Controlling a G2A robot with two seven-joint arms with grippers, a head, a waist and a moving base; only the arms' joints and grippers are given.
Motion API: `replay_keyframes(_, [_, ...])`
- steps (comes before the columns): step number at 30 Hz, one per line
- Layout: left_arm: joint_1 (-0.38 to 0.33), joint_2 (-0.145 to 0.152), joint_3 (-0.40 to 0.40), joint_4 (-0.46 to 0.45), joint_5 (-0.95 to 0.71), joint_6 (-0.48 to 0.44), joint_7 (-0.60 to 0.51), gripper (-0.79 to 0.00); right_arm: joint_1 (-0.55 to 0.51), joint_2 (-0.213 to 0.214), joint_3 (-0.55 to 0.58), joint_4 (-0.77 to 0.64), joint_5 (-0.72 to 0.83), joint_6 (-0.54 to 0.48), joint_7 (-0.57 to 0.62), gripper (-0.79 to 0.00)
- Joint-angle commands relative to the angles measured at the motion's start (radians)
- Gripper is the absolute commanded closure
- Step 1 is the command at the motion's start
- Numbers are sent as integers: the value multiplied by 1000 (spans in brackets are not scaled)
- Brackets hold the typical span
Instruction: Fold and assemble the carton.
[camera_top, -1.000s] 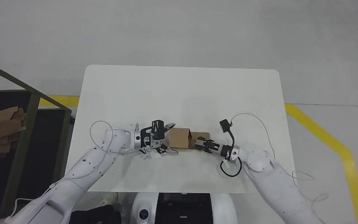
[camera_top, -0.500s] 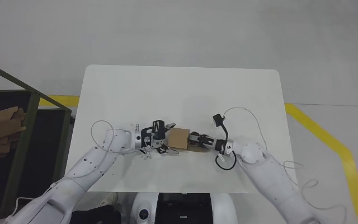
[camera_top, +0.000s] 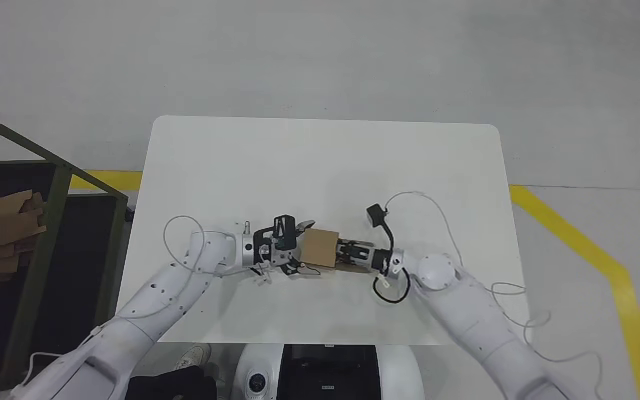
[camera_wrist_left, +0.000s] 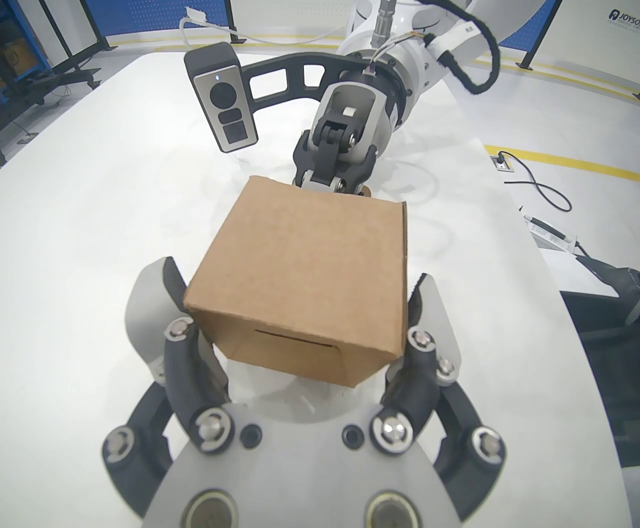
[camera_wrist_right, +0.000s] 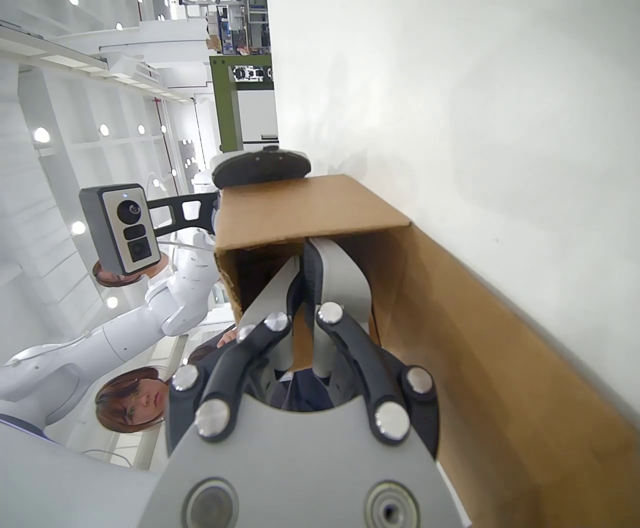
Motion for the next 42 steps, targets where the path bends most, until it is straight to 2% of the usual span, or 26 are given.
replay_keyframes(1, [0, 0, 0, 0, -1, 0, 0, -369, 3, -4, -5, 6, 5, -3, 2, 0])
replay_keyframes(7, [0, 0, -1, -1, 1, 0, 1, -369, 10, -8, 0, 18, 8, -19, 7, 0])
replay_keyframes(13, [3, 2, -7, 3, 2, 0, 4, -369, 2, 12, 44, -23, -42, -1, 34, 0])
replay_keyframes(25, [14, 7, -18, -4, 9, -3, 15, -369, -127, 97, 243, -303, -220, 191, 55, 0])
replay_keyframes(29, [17, 9, -22, -6, 14, -4, 18, -369, -188, 126, 322, -414, -259, 252, 108, 0])
replay_keyframes(30, [18, 10, -23, -6, 13, -5, 20, -369, -202, 132, 341, -441, -267, 262, 129, -108])
replay_keyframes(31, [19, 10, -24, -6, 13, -6, 20, -369, -214, 139, 357, -465, -279, 272, 152, -292])
replay_keyframes(32, [20, 10, -25, -7, 13, -7, 19, -369, -225, 145, 371, -486, -295, 292, 171, -403])
replay_keyframes(33, [20, 11, -26, -8, 13, -7, 19, -369, -235, 149, 381, -511, -311, 308, 188, -674])
replay_keyframes(34, [20, 11, -26, -8, 12, -7, 19, -369, -245, 153, 387, -536, -326, 318, 204, -785])
replay_keyframes(37, [21, 11, -26, -11, 14, -6, 19, -369, -263, 161, 392, -572, -371, 349, 226, -785])
replay_keyframes(42, [19, 10, -24, -11, 14, -5, 20, -369, -273, 164, 384, -545, -395, 322, 207, -785])
